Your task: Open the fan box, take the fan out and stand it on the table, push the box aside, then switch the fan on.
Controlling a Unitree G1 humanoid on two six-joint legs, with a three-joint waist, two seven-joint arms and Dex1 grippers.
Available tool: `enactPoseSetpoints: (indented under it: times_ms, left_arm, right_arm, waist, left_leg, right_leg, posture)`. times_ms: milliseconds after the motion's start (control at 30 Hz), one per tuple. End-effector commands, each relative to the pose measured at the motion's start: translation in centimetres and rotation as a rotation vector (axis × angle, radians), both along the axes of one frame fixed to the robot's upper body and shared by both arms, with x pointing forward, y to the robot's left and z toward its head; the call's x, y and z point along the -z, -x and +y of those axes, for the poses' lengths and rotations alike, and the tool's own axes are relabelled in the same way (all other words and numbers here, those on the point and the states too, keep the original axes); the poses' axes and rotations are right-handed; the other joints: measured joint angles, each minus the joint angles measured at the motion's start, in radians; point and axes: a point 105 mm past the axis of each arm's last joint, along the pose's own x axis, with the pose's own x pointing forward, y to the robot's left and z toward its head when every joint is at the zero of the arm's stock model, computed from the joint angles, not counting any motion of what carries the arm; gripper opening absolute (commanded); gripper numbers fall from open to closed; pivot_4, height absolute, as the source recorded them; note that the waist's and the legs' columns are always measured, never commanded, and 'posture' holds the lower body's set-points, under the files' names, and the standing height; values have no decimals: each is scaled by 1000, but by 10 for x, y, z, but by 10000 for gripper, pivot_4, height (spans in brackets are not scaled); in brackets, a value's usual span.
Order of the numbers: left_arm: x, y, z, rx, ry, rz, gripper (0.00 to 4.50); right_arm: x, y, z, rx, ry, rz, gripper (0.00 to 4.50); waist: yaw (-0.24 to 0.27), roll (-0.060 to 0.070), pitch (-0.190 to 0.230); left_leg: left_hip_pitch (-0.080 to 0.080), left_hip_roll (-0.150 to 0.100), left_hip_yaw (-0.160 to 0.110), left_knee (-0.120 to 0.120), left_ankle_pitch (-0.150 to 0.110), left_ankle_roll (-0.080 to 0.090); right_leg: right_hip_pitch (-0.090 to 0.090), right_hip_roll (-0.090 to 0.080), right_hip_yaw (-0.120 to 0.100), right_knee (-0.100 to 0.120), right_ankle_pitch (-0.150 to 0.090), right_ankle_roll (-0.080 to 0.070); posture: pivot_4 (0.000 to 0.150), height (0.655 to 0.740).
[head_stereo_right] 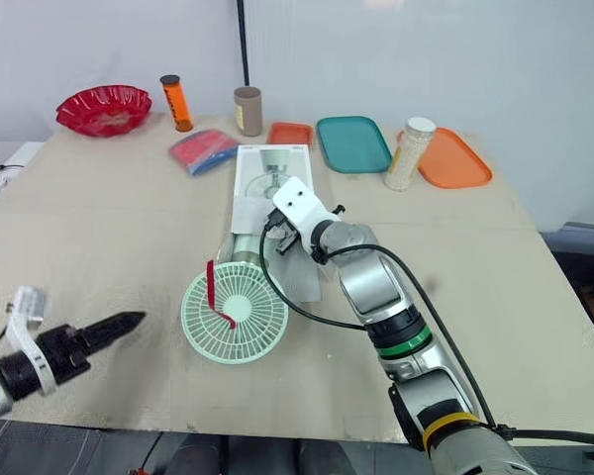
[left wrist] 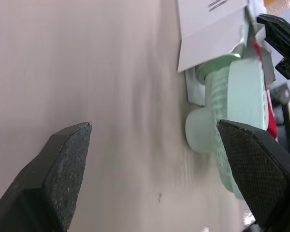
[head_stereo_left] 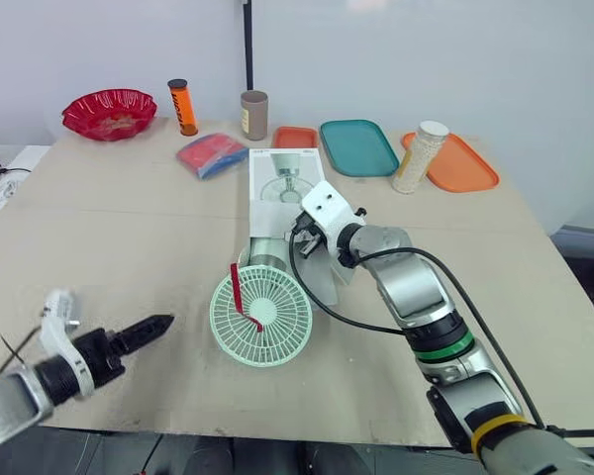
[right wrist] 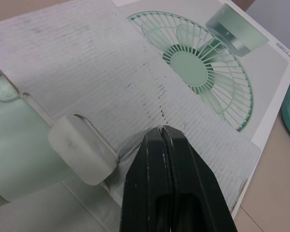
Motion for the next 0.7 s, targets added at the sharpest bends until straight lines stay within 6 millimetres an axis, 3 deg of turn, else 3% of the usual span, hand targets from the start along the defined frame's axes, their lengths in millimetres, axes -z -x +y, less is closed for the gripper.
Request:
enactPoseSetpoints:
  times_ms: [33,167,433,633,700]
  left_arm:
    - [-7,-1,1,102,-82,-49,44245]
    - [-8,-5,4,201,-240,-140,44245]
    - [-7,-7,5,557,-676,-470,44245]
    - [-8,-22,-1,659,-781,-657,44245]
    - [-4,-24,0,654,-762,-643,44245]
  right_arm:
    - [20,2,-3,26,30,81,0]
    - [16,4,-1,20,23,73,0]
    - [17,5,-4,10,40,67,0]
    - [15,6,-4,-2,33,63,0]
    - [1,7,-4,-16,-23,47,0]
  waist:
    - [-1,0,0]
    - [-1,0,0]
    - [-1,1,1]
    - [1,0,0]
    - [1,0,0]
  left_leg:
    - [-2,1,1,0,0,0]
    - [-8,3,0,0,1,-1]
    - [-9,3,3,-1,1,-1]
    - [-11,4,5,-2,1,0]
    - [-11,4,5,-2,2,0]
  right_leg:
    - [-3,0,0,0,3,4]
    - [-9,3,-1,0,4,2]
    - [-12,0,1,0,4,1]
    - [-14,0,1,0,5,1]
    - [-15,0,1,0,5,1]
  posture:
    - [1500,7400]
    - [1500,7400]
    - [1500,7400]
    - [1500,7400]
    - [1500,7400]
